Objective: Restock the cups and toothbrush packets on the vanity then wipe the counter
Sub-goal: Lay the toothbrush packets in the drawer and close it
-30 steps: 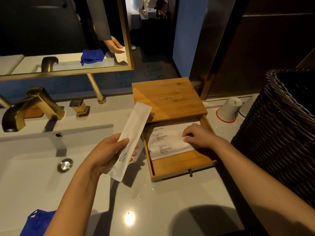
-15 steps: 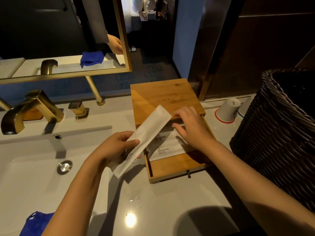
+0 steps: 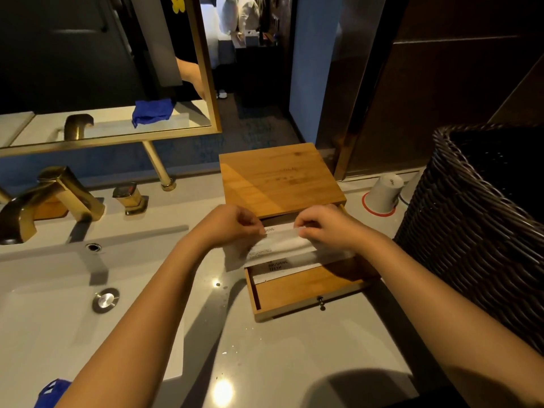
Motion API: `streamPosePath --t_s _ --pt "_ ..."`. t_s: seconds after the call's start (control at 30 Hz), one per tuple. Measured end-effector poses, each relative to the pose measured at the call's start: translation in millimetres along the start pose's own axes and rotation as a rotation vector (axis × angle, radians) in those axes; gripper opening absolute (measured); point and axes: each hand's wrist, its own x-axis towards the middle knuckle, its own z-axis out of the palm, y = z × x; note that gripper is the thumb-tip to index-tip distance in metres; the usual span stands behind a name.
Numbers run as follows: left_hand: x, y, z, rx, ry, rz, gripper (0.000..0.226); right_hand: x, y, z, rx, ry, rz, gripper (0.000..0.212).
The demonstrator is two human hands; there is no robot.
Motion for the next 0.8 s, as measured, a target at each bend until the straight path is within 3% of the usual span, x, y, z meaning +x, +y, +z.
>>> streamPosePath --t_s 0.13,0.23,0.37,0.5,0.8 --pt "25 -15 -9 0.024 0.278 -0.008 0.042 -14 26 0 0.066 -0.049 0.101 0.011" --pt "41 -24 2 0.022 0.225 0.097 0.05 -19 33 7 0.092 -0.081 0.165 0.011" --pt "57 -37 15 0.356 0.199 0.213 0.052 -23 39 13 0.094 -0.163 0.184 0.012" --pt "64 -45 20 0.505 0.223 0.222 0.055 -25 45 17 0.02 -0.215 0.215 0.017" --pt "67 -52 24 0.533 0.222 0.225 0.06 -16 47 30 -0.098 -0.24 0.226 0.024"
